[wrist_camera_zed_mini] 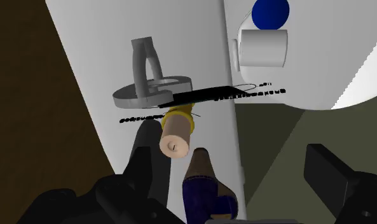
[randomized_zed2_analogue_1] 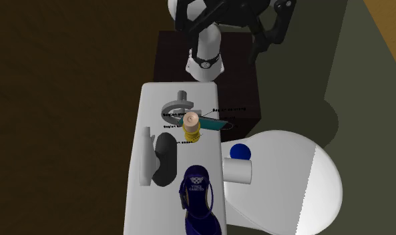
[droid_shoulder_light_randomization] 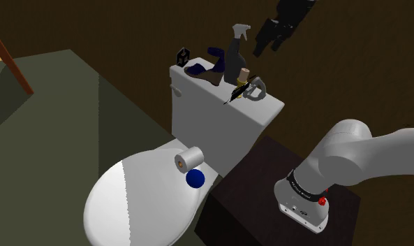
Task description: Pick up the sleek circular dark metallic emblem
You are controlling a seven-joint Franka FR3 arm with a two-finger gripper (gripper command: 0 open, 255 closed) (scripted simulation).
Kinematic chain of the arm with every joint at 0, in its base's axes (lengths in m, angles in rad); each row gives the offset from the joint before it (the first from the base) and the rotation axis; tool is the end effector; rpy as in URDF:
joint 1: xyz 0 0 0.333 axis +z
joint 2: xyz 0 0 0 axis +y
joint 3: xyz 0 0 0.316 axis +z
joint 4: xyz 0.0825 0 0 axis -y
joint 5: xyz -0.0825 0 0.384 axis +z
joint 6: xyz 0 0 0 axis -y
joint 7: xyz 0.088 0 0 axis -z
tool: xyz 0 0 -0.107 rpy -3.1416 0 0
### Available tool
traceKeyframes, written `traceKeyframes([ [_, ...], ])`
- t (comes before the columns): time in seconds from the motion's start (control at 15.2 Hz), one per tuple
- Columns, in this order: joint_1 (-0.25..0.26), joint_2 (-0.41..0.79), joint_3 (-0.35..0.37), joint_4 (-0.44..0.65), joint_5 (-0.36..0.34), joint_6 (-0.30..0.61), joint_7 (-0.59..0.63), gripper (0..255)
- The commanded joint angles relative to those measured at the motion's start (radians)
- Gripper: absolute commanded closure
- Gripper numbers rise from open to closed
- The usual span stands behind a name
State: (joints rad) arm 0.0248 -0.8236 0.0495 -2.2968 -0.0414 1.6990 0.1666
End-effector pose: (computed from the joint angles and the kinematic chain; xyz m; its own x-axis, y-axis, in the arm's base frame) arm 0.3073 0.0253 0.6430 0.9678 -0.0957 0.2326 -0.1077 -0.9934 0.0394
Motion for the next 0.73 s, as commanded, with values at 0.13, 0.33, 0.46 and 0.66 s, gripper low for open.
traceKeyframes([
  [0.13,0.002,-0.024,-0.043,-0.059,-0.013,0.024,-0.056,0],
  [0.33,0.001,-0.051,-0.11,-0.14,-0.037,0.06,-0.142,0],
  [0.46,-0.003,-0.063,-0.156,-0.188,-0.057,0.085,-0.2,0],
  [0.66,-0.01,-0.069,-0.216,-0.241,-0.086,0.117,-0.273,0],
])
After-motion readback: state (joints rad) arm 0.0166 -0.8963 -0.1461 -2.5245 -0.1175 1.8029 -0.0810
